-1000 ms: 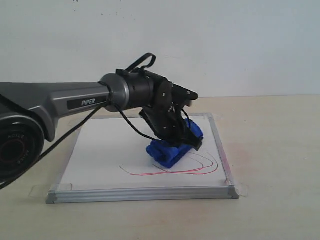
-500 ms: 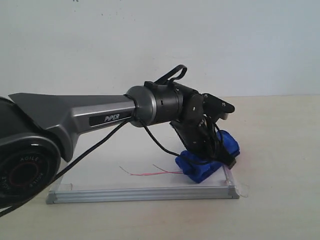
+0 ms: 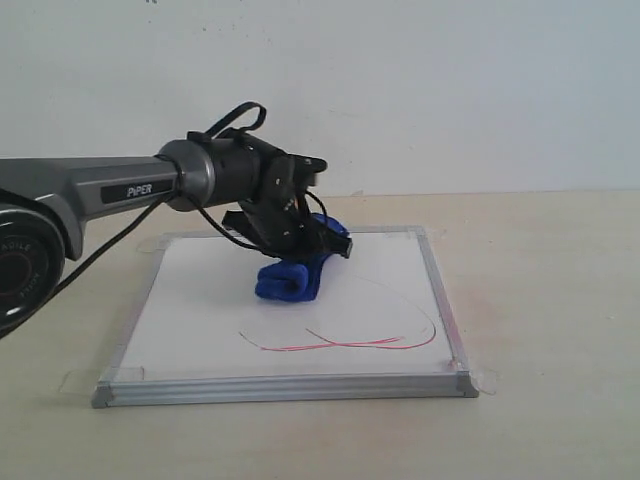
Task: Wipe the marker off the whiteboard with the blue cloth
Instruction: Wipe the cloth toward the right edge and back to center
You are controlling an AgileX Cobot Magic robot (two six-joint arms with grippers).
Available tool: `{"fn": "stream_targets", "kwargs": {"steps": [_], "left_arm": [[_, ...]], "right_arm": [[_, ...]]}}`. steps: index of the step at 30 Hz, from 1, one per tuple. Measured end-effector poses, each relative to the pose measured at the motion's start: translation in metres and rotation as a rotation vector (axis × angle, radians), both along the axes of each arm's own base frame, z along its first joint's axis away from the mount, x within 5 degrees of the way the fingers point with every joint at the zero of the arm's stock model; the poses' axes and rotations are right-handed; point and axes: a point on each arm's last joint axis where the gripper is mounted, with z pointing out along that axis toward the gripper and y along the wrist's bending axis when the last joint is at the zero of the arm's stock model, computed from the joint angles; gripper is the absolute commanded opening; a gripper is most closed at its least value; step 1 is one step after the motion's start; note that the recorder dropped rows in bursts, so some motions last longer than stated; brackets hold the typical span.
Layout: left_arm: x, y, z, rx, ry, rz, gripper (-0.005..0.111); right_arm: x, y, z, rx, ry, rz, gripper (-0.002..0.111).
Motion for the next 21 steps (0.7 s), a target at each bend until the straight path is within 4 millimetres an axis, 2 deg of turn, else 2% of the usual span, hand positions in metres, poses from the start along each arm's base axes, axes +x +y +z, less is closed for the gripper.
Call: {"fn": "stream_targets", "kwargs": {"steps": [2, 5, 10, 13, 16, 21], "left_arm": [[0.003, 0.009, 0.0, -0.007, 0.001, 0.031, 0.004], [0.004, 0.009, 0.0, -0.013, -0.006, 0.038, 0.004], [0.005, -0.001, 0.0, -0.082, -0.04, 0.038, 0.004], [0.005, -0.017, -0.001, -0.173, -0.081, 0.037, 0.004], [-0.009, -0.059, -0.001, -0.233, -0.11, -0.027, 0.004], [-0.028, -0.094, -0.001, -0.268, -0.092, -0.081, 0.004]], "right_arm": [[0.0, 0.0, 0.0, 0.0, 0.0, 0.0, 0.0], [0.0, 0.0, 0.0, 0.0, 0.0, 0.0, 0.0], [0.0, 0.0, 0.0, 0.0, 0.0, 0.0, 0.0], [0.0, 0.0, 0.0, 0.0, 0.0, 0.0, 0.0], [0.0, 0.0, 0.0, 0.0, 0.0, 0.0, 0.0], [0.0, 0.0, 0.0, 0.0, 0.0, 0.0, 0.0]]}}
